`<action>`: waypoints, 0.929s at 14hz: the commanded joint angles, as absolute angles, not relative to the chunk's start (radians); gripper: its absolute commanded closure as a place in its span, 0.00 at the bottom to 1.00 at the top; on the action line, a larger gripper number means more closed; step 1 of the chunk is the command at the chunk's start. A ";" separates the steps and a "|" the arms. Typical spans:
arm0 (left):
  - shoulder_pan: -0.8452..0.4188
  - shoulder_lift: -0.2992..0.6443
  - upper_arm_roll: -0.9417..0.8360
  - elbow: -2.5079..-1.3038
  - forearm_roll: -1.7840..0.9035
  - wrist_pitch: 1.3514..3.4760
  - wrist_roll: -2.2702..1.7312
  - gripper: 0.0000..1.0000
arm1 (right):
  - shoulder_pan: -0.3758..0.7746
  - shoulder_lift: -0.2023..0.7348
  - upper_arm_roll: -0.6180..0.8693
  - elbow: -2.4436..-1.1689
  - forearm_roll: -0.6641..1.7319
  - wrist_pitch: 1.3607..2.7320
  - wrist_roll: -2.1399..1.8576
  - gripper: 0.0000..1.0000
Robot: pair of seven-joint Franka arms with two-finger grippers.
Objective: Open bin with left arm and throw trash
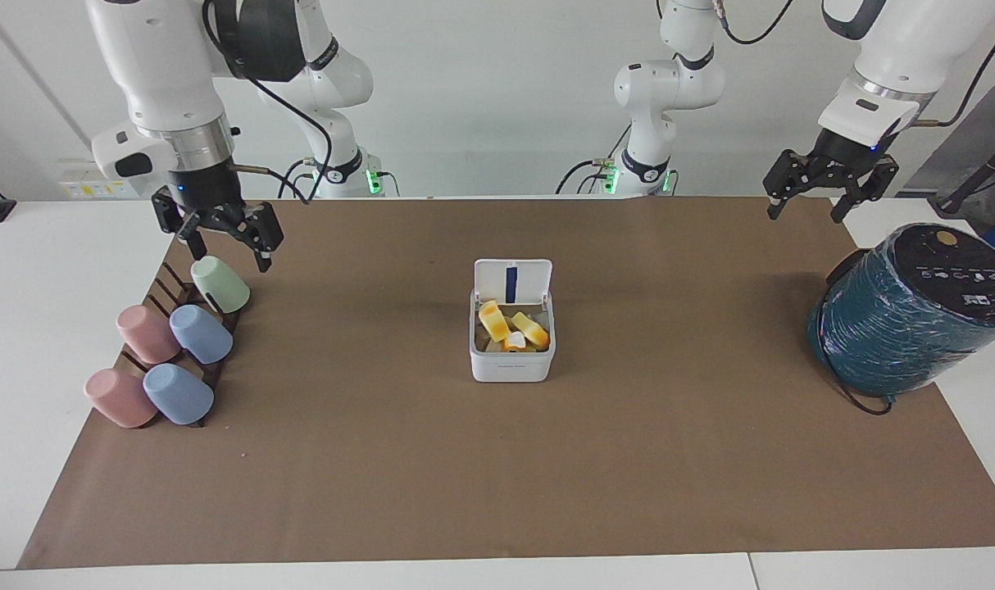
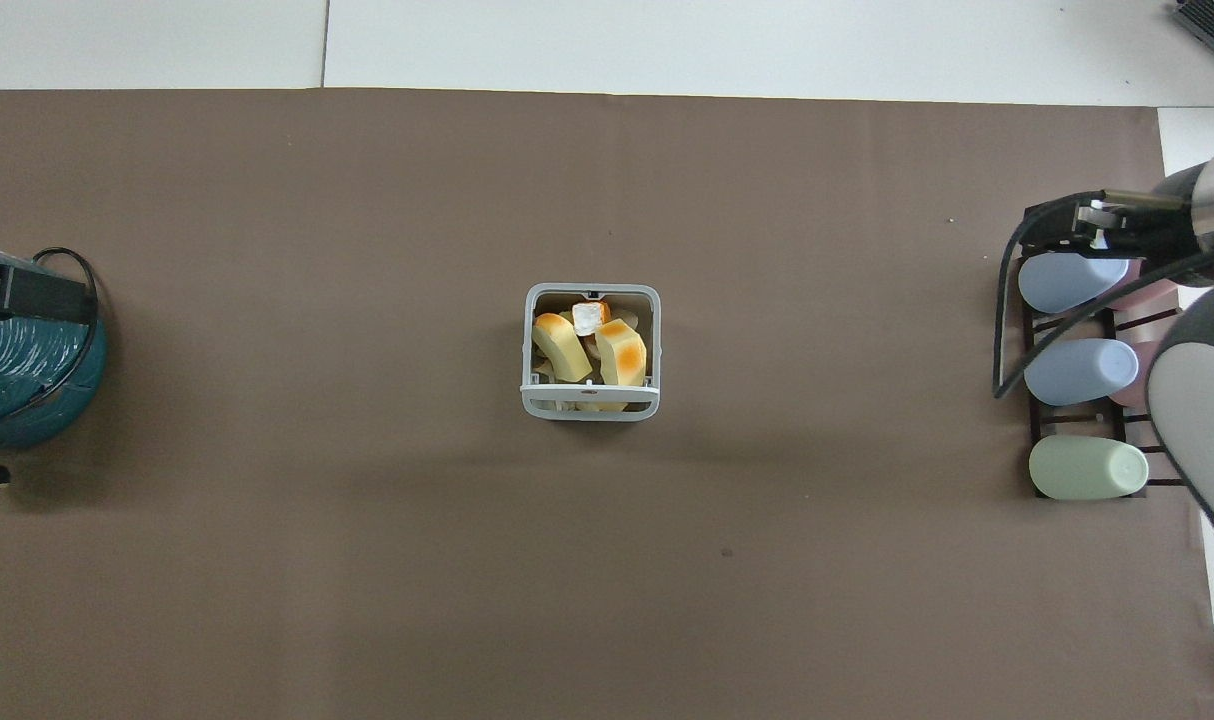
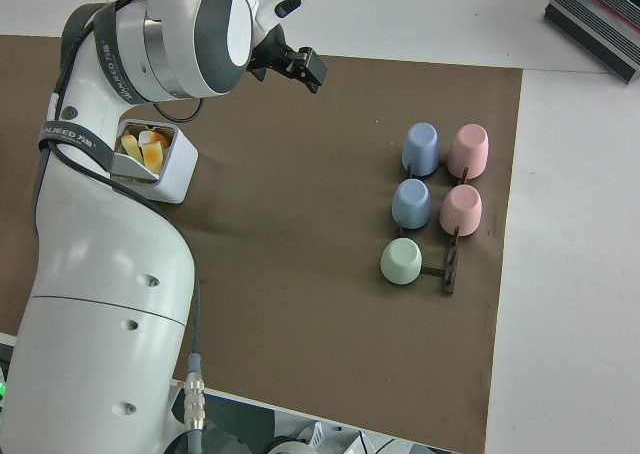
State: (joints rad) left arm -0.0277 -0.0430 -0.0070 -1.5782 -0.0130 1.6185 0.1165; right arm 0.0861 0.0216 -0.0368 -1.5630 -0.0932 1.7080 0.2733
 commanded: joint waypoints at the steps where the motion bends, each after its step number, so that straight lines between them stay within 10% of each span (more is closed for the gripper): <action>1: -0.020 -0.064 -0.012 -1.605 -0.003 1.614 0.112 0.00 | 0.074 -0.011 -0.098 -1.519 -0.007 1.591 0.149 0.00; 13: -0.021 -0.066 -0.012 -1.606 -0.003 1.612 0.110 0.00 | 0.080 -0.043 -0.110 -1.566 -0.012 1.509 0.078 0.00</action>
